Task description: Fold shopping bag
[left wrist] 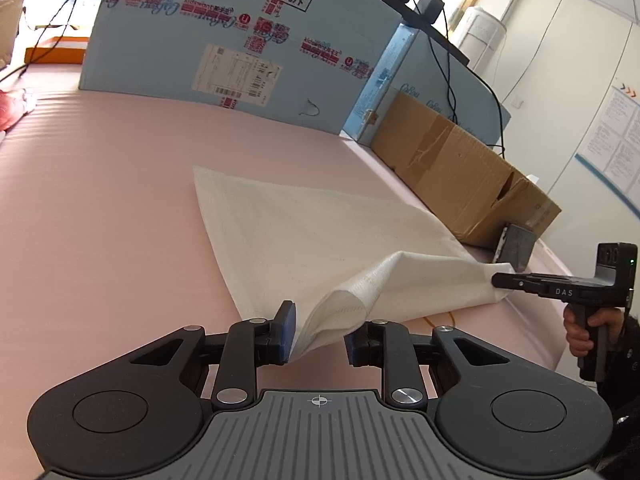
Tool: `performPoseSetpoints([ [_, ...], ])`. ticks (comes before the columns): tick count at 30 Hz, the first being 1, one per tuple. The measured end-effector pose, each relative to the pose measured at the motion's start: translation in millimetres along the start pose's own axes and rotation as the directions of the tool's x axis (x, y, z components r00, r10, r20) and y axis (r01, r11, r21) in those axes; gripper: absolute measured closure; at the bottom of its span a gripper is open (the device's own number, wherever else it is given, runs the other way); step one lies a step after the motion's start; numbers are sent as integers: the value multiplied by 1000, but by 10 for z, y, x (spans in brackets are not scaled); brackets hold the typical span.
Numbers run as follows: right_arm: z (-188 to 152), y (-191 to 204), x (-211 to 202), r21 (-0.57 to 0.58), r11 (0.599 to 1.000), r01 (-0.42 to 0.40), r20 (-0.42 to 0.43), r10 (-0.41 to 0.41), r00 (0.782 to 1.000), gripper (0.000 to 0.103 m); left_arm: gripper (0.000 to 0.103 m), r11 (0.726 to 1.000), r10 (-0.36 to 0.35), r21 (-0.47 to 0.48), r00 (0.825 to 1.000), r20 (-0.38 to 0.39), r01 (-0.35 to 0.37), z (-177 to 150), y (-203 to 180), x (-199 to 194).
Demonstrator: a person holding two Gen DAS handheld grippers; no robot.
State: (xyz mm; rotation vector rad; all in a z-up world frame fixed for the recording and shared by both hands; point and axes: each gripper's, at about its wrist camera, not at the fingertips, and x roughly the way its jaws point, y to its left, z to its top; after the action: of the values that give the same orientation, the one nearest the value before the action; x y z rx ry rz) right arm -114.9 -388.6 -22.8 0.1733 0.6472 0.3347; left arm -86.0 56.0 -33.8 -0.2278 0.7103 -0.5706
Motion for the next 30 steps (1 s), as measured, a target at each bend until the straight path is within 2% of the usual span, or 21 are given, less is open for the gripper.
performPoseSetpoints([
  [4, -23, 82, 50, -50, 997, 61, 5, -60, 998, 85, 77, 995, 86, 58, 996, 2, -86, 7, -64, -37],
  [6, -55, 136, 75, -90, 992, 92, 9, -91, 996, 85, 76, 978, 175, 113, 984, 16, -176, 13, -130, -59],
  [7, -71, 163, 74, -112, 988, 105, 15, -104, 995, 85, 70, 962, 230, 145, 973, 33, -233, 16, -170, -79],
  [8, -81, 184, 81, -126, 985, 115, 18, -113, 993, 85, 68, 940, 284, 178, 957, 61, -290, 19, -219, -112],
  [9, -85, 201, 88, -136, 983, 120, 21, -118, 993, 85, 66, 923, 314, 202, 945, 93, -327, 27, -270, -152],
  [11, -88, 199, 84, -139, 983, 118, 24, -116, 993, 85, 55, 878, 366, 254, 911, 190, -406, 58, -429, -266],
  [12, -90, 197, 82, -140, 983, 116, 26, -114, 993, 85, 44, 857, 379, 275, 894, 237, -436, 71, -512, -312],
  [13, -92, 196, 78, -141, 983, 116, 27, -113, 993, 85, 39, 844, 372, 294, 885, 279, -448, 81, -601, -340],
  [14, -95, 197, 74, -143, 983, 116, 28, -113, 993, 85, 39, 836, 357, 315, 882, 309, -449, 90, -690, -338],
  [16, -100, 198, 65, -147, 982, 117, 31, -113, 993, 85, 39, 834, 295, 372, 899, 323, -407, 110, -866, -225],
  [18, -105, 199, 56, -151, 982, 117, 34, -113, 993, 85, 41, 821, 261, 433, 920, 293, -371, 101, -993, -32],
  [19, -107, 200, 52, -153, 981, 117, 35, -113, 993, 85, 52, 812, 252, 464, 930, 267, -354, 90, -1044, 83],
  [21, -112, 201, 44, -157, 981, 118, 38, -113, 993, 85, 64, 792, 236, 523, 948, 215, -316, 66, -1147, 314],
  [23, -117, 202, 35, -161, 980, 118, 40, -113, 993, 84, 68, 769, 222, 578, 962, 161, -274, 43, -1250, 545],
  [26, -124, 203, 22, -167, 979, 119, 44, -113, 993, 84, 69, 754, 255, 603, 962, 97, -261, -11, -1233, 712],
  [30, -157, 210, -12, -169, 972, 163, 61, -155, 986, 82, 69, 780, 250, 572, 964, 87, -254, -46, -1143, 670],
])
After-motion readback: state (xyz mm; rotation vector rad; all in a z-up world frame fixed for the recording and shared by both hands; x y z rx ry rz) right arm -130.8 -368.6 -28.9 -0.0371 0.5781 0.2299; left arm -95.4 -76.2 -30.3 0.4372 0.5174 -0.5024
